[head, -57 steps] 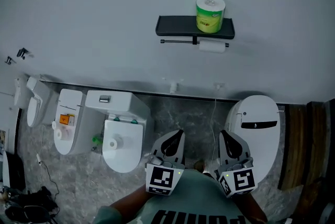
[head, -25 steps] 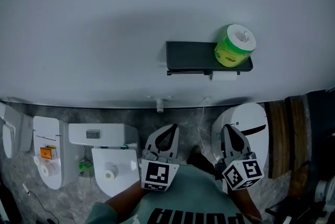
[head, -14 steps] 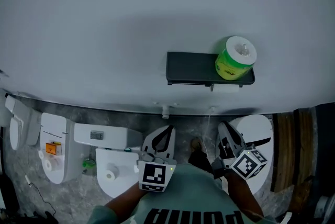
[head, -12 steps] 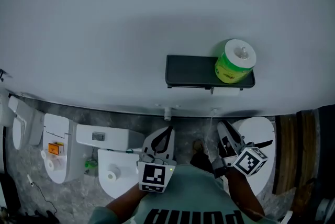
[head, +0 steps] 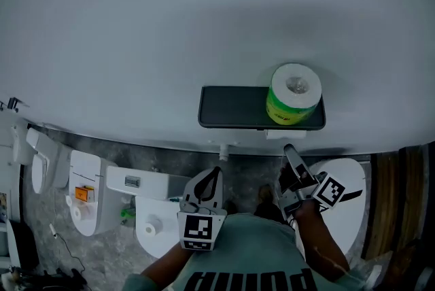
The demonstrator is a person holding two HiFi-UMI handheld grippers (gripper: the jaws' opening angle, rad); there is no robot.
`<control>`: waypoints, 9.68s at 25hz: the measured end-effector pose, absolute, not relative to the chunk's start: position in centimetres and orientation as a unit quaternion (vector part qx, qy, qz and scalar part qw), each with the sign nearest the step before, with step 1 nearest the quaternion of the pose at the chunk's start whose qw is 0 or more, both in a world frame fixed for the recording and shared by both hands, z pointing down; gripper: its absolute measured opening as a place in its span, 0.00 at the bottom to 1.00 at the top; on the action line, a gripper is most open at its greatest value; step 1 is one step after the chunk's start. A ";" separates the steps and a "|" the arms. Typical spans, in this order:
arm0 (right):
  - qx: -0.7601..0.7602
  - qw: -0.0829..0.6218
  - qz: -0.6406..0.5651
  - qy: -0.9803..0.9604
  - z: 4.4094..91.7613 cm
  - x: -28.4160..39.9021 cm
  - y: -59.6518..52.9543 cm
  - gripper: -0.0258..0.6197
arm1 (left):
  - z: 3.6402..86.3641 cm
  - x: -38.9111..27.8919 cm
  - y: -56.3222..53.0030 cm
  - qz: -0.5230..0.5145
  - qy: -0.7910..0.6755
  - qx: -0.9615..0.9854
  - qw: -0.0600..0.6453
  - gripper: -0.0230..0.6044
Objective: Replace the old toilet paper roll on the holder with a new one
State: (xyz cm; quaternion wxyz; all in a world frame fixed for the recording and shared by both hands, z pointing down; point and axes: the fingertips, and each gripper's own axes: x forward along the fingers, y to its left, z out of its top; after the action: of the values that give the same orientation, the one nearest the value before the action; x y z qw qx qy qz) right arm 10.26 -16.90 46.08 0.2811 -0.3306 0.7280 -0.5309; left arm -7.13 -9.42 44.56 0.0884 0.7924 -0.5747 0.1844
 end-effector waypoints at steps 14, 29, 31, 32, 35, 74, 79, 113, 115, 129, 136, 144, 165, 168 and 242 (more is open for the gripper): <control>-0.281 0.334 -0.570 0.696 46.5 10.3 -22.3 0.48 | 43.7 -7.3 -12.9 0.201 -0.605 0.768 0.069 0.04; -0.301 0.353 -0.575 0.674 46.2 11.6 -23.6 0.37 | 43.9 -7.1 -14.7 0.202 -0.595 0.774 0.072 0.04; -0.306 0.356 -0.571 0.673 46.1 12.1 -23.7 0.37 | 44.1 -7.0 -14.8 0.202 -0.593 0.776 0.074 0.04; -0.308 0.357 -0.570 0.673 46.0 12.3 -23.8 0.37 | 44.1 -6.8 -14.8 0.201 -0.591 0.778 0.075 0.04; -0.315 0.361 -0.565 0.672 45.9 13.2 -23.9 0.37 | 44.3 -6.5 -14.9 0.201 -0.586 0.781 0.076 0.04; -0.436 0.352 -0.397 0.727 36.6 22.5 -15.6 0.36 | 43.4 1.2 -15.2 0.156 -0.483 0.858 0.071 0.04; -0.416 0.323 -0.356 0.772 32.8 18.7 -14.8 0.36 | 42.6 -1.7 -14.3 0.147 -0.502 0.850 0.069 0.04; -0.375 -0.047 -0.120 0.918 26.8 -6.3 -21.7 0.36 | 41.0 -18.3 -10.8 0.085 -0.662 0.739 0.092 0.04; -0.377 -0.069 -0.112 0.917 27.3 -6.5 -22.2 0.36 | 40.8 -18.4 -11.0 0.083 -0.664 0.738 0.092 0.04; -0.377 -0.167 -0.088 0.907 30.6 -8.0 -23.3 0.36 | 41.3 -18.6 -11.7 0.081 -0.666 0.735 0.095 0.04; -0.371 -0.173 -0.081 0.909 30.8 -8.6 -23.7 0.37 | 41.0 -18.6 -11.5 0.081 -0.668 0.734 0.095 0.04; -0.373 -0.178 -0.079 0.907 31.3 -8.9 -23.3 0.40 | 40.9 -18.4 -10.6 0.082 -0.660 0.741 0.096 0.04; -0.439 -0.060 -0.026 0.896 25.4 -2.3 -18.1 0.47 | 40.7 -13.5 -11.6 0.095 -0.595 0.794 0.074 0.04; -0.454 -0.049 -0.018 0.889 24.9 -0.6 -17.3 0.47 | 40.6 -12.0 -11.8 0.098 -0.579 0.806 0.071 0.04; -0.494 -0.079 -0.037 0.865 30.7 6.7 -23.4 0.67 | 38.3 -5.6 -15.2 0.122 -0.549 0.826 0.032 0.04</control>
State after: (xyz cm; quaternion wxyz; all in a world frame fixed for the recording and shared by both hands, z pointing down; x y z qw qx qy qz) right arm 6.68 -23.36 30.69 -0.0786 -0.4942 0.8650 -0.0372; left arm -5.60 -15.19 38.33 0.0318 0.8264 -0.5487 0.1222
